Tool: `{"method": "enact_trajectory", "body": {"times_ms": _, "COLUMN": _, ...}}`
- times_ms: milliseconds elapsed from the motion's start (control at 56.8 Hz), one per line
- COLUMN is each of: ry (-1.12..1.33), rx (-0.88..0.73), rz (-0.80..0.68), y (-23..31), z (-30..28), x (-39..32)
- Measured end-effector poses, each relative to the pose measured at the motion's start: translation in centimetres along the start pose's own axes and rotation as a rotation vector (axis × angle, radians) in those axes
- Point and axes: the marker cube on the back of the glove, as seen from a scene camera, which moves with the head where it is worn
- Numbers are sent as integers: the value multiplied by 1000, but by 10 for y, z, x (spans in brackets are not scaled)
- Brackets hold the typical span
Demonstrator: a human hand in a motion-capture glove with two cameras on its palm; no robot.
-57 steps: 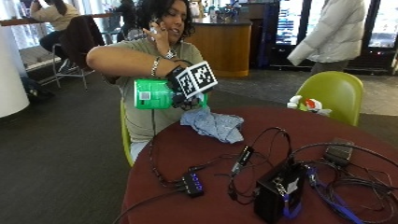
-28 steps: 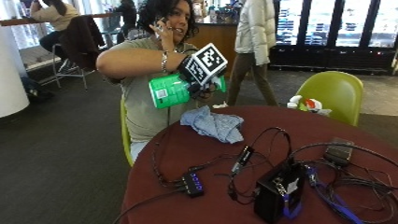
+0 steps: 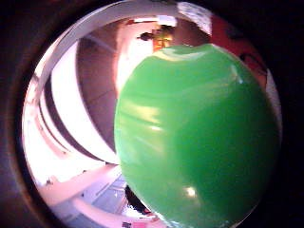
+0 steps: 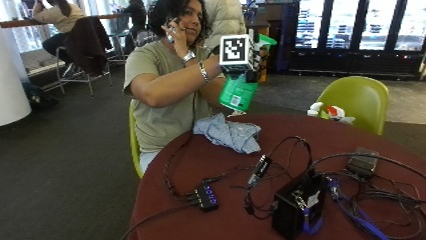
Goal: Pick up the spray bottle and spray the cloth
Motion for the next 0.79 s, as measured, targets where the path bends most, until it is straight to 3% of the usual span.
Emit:
{"method": "enact_trajectory", "body": {"times_ms": 141, "ry": -148, "rx": 160, "rz": -167, "y": -34, "z": 33, "x": 13}}
{"method": "enact_trajectory", "body": {"times_ms": 264, "ry": -215, "rx": 198, "rz": -251, "y": -64, "z": 73, "x": 41}}
{"method": "enact_trajectory", "body": {"times_ms": 511, "ry": -222, "rx": 164, "rz": -247, "y": -90, "z": 131, "x": 90}}
{"method": "enact_trajectory", "body": {"times_ms": 793, "ry": -136, "rx": 155, "rz": -300, "y": -91, "z": 149, "x": 93}}
